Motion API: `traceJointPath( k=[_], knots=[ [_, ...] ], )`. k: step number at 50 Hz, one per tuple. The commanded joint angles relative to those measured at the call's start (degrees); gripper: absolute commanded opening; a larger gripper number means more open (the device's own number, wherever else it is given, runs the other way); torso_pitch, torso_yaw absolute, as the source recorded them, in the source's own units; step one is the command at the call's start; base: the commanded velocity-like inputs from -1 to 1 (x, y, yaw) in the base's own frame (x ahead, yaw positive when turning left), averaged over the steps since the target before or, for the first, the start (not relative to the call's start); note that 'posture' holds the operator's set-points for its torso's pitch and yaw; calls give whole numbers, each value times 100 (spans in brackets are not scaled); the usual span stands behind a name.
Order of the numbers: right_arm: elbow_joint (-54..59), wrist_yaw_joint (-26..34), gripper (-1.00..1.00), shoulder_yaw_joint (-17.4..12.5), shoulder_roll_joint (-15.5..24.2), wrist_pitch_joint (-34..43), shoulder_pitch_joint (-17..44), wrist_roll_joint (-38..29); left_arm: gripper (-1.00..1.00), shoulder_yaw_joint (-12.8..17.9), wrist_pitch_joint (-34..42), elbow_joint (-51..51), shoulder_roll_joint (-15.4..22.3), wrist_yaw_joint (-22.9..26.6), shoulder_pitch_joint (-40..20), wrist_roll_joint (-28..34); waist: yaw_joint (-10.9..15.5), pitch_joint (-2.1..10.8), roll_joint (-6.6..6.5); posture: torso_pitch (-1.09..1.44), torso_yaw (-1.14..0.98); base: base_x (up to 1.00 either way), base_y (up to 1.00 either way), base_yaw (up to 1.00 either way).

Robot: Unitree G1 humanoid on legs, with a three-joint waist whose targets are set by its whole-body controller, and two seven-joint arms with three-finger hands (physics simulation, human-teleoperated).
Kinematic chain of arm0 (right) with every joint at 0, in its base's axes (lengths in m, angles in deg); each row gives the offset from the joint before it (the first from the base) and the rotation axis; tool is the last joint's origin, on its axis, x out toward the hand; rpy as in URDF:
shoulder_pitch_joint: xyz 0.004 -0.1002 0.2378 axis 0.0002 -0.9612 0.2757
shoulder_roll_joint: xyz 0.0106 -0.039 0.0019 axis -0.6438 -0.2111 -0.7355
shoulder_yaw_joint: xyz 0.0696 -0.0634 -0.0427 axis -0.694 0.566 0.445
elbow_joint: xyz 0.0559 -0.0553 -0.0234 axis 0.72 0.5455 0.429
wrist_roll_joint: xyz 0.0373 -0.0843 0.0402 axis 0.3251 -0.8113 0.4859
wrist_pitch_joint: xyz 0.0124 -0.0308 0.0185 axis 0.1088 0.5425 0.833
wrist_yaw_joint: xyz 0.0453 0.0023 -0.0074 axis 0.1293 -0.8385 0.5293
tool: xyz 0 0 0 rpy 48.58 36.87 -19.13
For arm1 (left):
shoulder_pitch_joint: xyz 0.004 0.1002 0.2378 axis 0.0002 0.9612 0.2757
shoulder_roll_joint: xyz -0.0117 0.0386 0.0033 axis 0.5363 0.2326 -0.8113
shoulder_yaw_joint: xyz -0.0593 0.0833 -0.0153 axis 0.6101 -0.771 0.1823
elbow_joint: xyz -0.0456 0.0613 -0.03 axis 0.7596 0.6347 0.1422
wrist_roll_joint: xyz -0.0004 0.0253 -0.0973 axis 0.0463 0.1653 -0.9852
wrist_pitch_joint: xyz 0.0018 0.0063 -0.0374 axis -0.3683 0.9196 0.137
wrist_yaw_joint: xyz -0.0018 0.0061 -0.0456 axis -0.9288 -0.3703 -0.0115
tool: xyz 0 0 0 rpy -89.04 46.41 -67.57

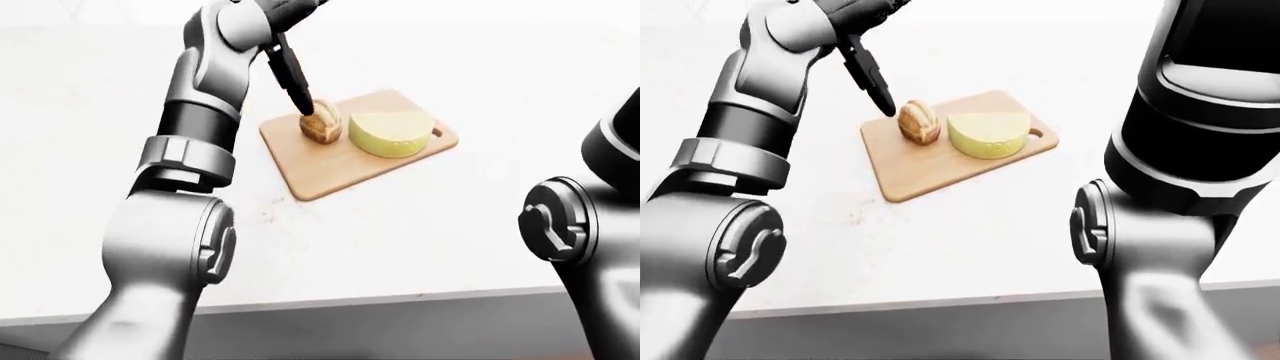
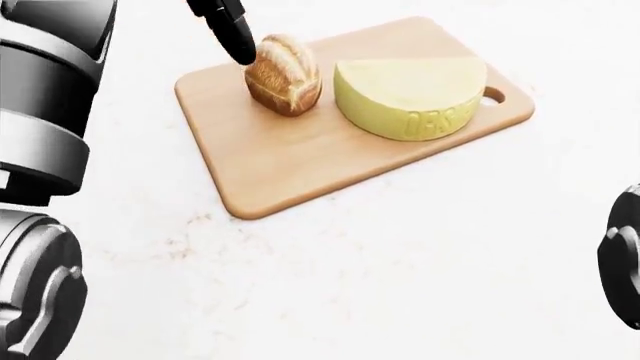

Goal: Place the bread and cheese on the cutting board.

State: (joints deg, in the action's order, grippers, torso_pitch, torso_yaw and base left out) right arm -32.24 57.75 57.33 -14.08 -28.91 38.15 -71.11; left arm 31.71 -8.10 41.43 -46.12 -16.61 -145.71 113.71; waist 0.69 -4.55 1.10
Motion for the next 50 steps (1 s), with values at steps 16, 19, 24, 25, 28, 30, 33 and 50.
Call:
traceJointPath(
  k=[16, 19, 24, 25, 28, 30, 33, 50],
  knots=[
    [-42, -249, 100, -101, 95, 68, 113, 128, 100, 315, 695, 872, 505, -1528, -962, -2511, -18, 192, -1, 0, 0, 0, 0, 0],
    [40, -322, 100, -159, 120, 65, 86, 189, 100, 617, 803, 1115, 631, -2126, -1107, -3010, -27, 195, -8, 0, 0, 0, 0, 0],
    [138, -486, 100, -206, 114, 42, -35, 337, 100, 926, 1103, 1250, 786, -3209, -1274, -3775, -48, 198, -15, 0, 0, 0, 0, 0],
    [137, -518, 100, -273, 139, 66, -57, 387, 100, 1086, 1066, 1223, 837, -3477, -1313, -4038, -49, 198, -17, 0, 0, 0, 0, 0],
    [100, -614, 100, -334, 184, 120, -122, 530, 100, 1044, 1027, 1124, 905, -3639, -1248, -4421, -44, 193, -26, 0, 0, 0, 0, 0],
    [112, -691, 100, -332, 208, 143, -137, 614, 100, 1139, 1061, 1077, 1003, -3840, -1271, -4787, -34, 184, -32, 0, 0, 0, 0, 0],
    [126, -770, 100, -324, 279, 204, -66, 706, 100, 1225, 1031, 994, 1209, -4160, -1314, -5264, -32, 191, -46, 0, 0, 0, 0, 0],
    [-534, -970, 100, -352, 529, 692, -509, 1048, 100, 1029, 1627, -3287, 1710, -5416, 812, -7709, -61, 144, -92, 0, 0, 0, 0, 0]
  ],
)
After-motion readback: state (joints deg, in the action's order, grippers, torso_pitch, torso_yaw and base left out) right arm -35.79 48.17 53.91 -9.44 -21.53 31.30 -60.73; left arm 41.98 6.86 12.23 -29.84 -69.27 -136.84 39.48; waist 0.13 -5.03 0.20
